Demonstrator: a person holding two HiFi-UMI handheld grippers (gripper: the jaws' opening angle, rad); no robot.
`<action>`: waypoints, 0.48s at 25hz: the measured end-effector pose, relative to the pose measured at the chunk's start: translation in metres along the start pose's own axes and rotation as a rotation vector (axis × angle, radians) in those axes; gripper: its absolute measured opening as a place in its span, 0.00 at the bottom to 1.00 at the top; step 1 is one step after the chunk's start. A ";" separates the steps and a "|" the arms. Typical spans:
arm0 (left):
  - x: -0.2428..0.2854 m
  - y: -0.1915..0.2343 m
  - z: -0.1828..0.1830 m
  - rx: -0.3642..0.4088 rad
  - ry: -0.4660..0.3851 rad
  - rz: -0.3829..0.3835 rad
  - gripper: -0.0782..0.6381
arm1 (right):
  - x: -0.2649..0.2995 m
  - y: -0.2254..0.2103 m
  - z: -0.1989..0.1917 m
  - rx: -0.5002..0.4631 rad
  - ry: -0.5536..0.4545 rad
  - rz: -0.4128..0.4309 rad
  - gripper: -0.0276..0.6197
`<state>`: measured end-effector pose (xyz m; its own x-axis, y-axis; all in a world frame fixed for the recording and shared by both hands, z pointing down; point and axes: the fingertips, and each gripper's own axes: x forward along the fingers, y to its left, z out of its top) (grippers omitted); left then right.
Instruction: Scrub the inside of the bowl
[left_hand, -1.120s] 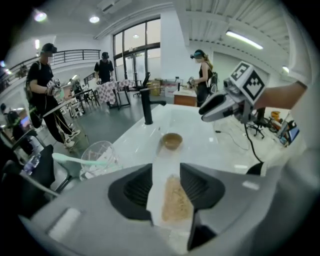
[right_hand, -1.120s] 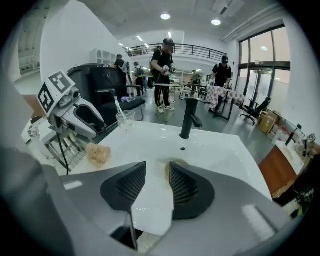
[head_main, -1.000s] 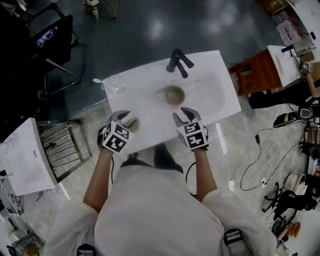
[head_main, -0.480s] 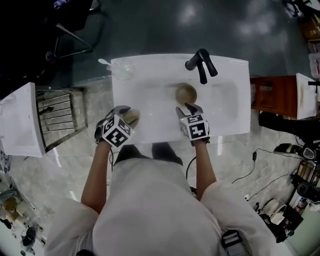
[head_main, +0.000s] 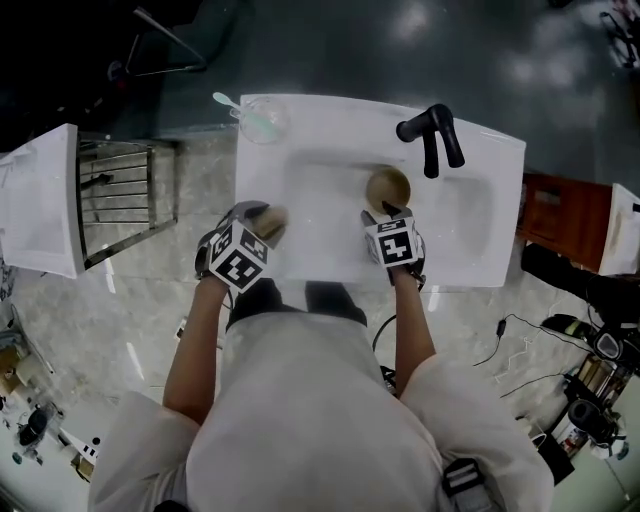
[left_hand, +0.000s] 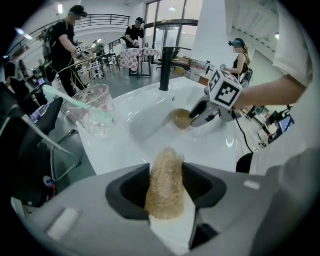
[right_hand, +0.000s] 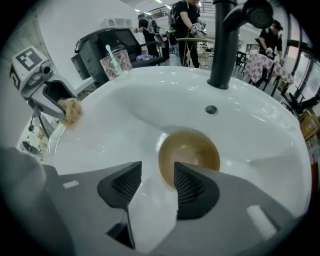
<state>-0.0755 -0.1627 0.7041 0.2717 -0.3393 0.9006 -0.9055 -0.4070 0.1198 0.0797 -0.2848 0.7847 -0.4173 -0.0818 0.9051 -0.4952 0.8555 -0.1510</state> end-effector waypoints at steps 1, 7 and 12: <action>-0.001 0.001 0.000 -0.025 -0.009 0.003 0.39 | 0.004 0.000 -0.001 -0.011 0.016 0.006 0.37; -0.002 0.002 -0.003 -0.092 -0.027 0.017 0.37 | 0.015 -0.002 -0.003 -0.054 0.097 0.007 0.31; 0.000 0.002 -0.004 -0.118 -0.034 0.016 0.37 | 0.026 -0.006 -0.008 -0.167 0.177 -0.028 0.28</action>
<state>-0.0787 -0.1598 0.7058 0.2663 -0.3738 0.8885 -0.9412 -0.2998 0.1559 0.0780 -0.2881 0.8122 -0.2574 -0.0283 0.9659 -0.3656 0.9281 -0.0702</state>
